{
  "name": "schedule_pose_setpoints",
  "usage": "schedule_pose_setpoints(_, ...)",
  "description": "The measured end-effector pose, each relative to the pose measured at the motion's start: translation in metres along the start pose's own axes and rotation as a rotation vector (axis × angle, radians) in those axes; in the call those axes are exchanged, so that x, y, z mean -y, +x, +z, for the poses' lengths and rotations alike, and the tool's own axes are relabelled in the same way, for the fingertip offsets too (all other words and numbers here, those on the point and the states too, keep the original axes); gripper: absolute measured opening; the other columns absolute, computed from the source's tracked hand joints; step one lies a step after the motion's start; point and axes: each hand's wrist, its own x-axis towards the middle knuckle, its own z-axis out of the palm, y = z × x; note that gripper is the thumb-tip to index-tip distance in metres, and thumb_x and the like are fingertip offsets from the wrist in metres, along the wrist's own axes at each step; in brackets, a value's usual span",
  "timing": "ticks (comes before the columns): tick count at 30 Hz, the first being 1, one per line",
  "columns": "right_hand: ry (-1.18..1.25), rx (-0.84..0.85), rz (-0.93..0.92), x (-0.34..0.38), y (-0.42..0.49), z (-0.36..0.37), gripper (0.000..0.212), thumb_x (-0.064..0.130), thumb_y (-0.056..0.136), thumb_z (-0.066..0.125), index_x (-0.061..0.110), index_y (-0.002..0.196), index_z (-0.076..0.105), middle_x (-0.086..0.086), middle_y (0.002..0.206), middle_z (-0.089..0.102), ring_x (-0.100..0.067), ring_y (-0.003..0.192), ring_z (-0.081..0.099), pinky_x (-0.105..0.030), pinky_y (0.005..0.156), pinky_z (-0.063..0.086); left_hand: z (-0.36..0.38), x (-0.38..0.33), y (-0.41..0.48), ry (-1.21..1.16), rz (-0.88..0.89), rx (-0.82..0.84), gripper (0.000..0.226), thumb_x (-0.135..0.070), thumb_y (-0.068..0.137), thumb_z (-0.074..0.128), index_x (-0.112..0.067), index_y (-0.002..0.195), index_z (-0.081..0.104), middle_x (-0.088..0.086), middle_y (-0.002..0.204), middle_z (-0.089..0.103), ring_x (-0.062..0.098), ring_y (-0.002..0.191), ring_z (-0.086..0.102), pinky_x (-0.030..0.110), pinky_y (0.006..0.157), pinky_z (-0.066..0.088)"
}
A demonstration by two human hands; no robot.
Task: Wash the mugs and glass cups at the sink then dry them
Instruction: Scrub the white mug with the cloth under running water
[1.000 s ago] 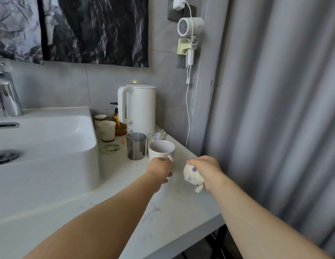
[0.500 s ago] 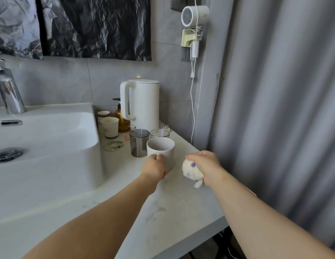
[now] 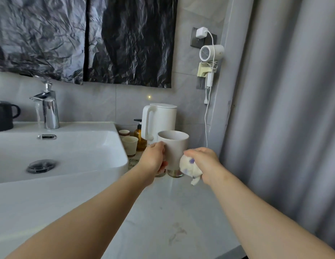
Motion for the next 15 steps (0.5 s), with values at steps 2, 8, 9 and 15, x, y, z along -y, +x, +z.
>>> schedule_pose_setpoints(2, 0.021, 0.01, -0.036, 0.018, -0.004, 0.012, 0.011, 0.014, 0.085, 0.064, 0.013, 0.078, 0.057, -0.004, 0.067, 0.047, -0.023, 0.047, 0.051, -0.03, 0.049, 0.046, -0.014, -0.02, 0.001, 0.013, 0.041, -0.006, 0.026, -0.028, 0.099, 0.037, -0.015, 0.078, 0.045, 0.002, 0.066, 0.038, 0.014, 0.057, 0.038, 0.023, 0.046, 0.035)
schedule_pose_setpoints(8, 0.102, 0.074, -0.119, 0.063, -0.003, 0.071, 0.012, 0.014, 0.082, 0.068, 0.009, 0.077, 0.058, -0.004, 0.065, 0.047, -0.025, 0.054, 0.05, -0.031, 0.047, 0.049, -0.078, -0.063, 0.002, 0.091, 0.151, -0.075, 0.029, -0.024, 0.097, 0.035, -0.017, 0.069, 0.038, 0.002, 0.061, 0.036, 0.017, 0.049, 0.038, 0.023, 0.049, 0.029)
schedule_pose_setpoints(9, 0.11, 0.083, -0.131, 0.068, -0.001, 0.083, 0.015, 0.014, 0.081, 0.068, 0.01, 0.071, 0.058, -0.004, 0.065, 0.049, -0.027, 0.061, 0.052, -0.034, 0.054, 0.049, -0.091, -0.068, 0.003, 0.095, 0.148, -0.093, 0.029, -0.023, 0.096, 0.035, -0.017, 0.069, 0.038, 0.002, 0.06, 0.036, 0.017, 0.05, 0.038, 0.024, 0.049, 0.03)
schedule_pose_setpoints(15, 0.06, 0.215, -0.173, 0.088, 0.004, 0.167, 0.01, 0.018, 0.083, 0.066, 0.01, 0.085, 0.06, -0.002, 0.066, 0.051, -0.022, 0.067, 0.049, -0.027, 0.056, 0.044, -0.171, -0.089, 0.011, 0.087, 0.135, -0.225, 0.029, -0.021, 0.094, 0.041, -0.016, 0.066, 0.037, 0.0, 0.05, 0.037, 0.017, 0.047, 0.04, 0.021, 0.047, 0.033)
